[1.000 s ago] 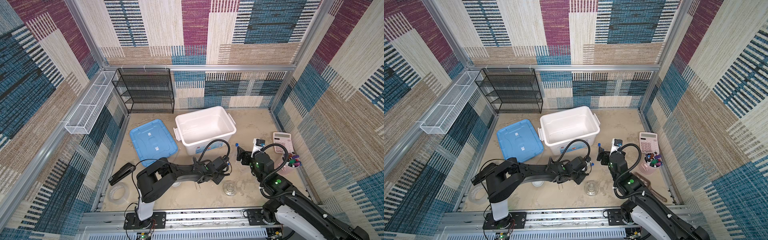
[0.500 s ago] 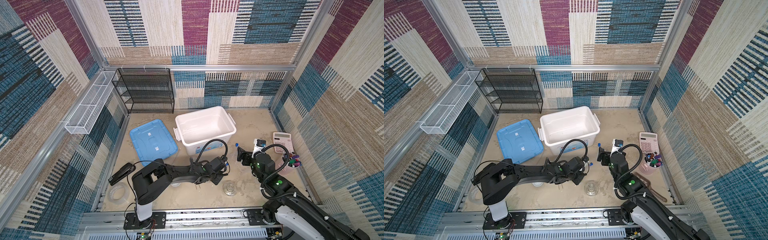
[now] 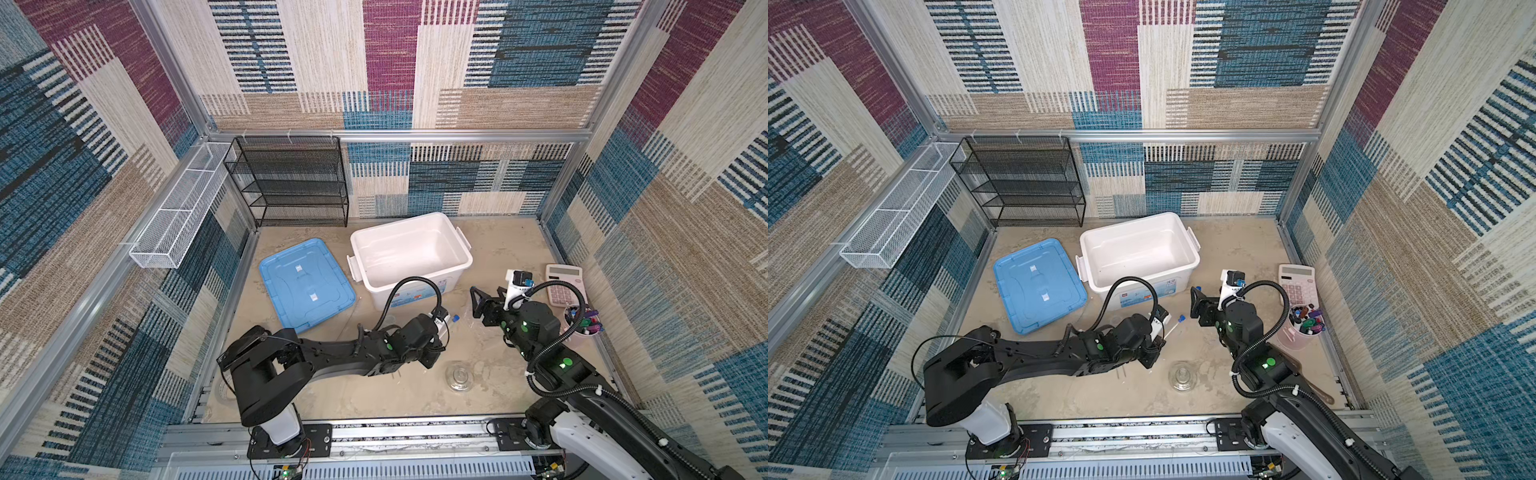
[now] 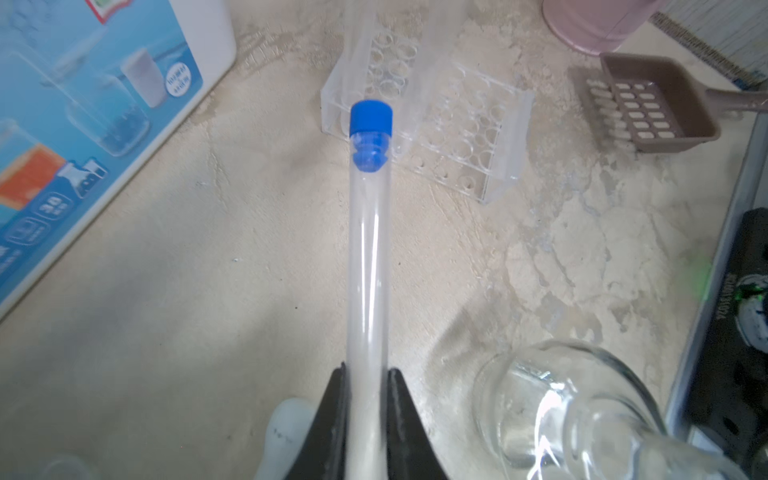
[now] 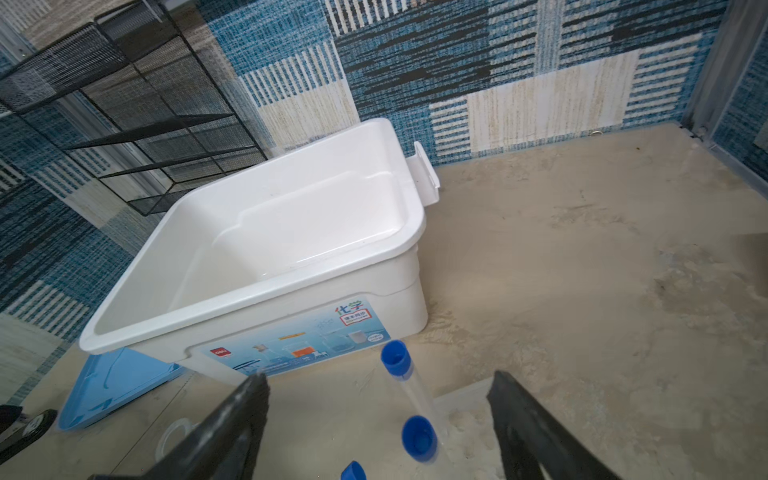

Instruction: Organize the chemistry lab equipment

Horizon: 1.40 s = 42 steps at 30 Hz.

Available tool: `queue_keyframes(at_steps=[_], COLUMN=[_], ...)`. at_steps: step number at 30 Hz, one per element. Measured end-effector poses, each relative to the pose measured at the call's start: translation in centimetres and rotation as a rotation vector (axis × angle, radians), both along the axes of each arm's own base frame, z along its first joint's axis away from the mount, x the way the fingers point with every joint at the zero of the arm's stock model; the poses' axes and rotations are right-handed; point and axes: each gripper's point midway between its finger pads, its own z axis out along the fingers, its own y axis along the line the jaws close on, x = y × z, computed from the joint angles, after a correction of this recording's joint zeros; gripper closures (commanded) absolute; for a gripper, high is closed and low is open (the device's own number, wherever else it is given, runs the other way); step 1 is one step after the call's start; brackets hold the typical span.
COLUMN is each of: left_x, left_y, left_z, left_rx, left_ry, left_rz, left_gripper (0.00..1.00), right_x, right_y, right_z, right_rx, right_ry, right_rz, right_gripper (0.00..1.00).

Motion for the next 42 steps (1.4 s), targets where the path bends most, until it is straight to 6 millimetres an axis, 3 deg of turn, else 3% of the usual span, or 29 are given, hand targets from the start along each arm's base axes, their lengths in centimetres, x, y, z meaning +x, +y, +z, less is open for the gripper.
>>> queue_keyframes(at_steps=[8, 17, 32, 42], left_x=[0.4, 1.4, 1.6, 1.5], left_y=[1.5, 2.6, 2.9, 2.4], left_z=[3.3, 6.2, 7.3, 7.9], left_rx=[-0.110, -0.184, -0.214, -0.239], left_ry=[-0.132, -0.265, -0.351, -0.372], left_rz=[0.039, 0.096, 0.138, 0.132], left_gripper=[0.86, 0.86, 0.86, 0.86], right_x=[-0.1, -0.5, -0.4, -0.9], right_y=[4.2, 6.5, 8.9, 10.1], right_z=[1.2, 0.2, -1.9, -1.4], right_rx=[0.049, 0.081, 0.128, 0.185], right_ry=[0.033, 0.096, 0.214, 0.222], right_rz=[0.211, 0.322, 0.418, 0.483], right_gripper=[0.23, 0.30, 0.43, 0.51])
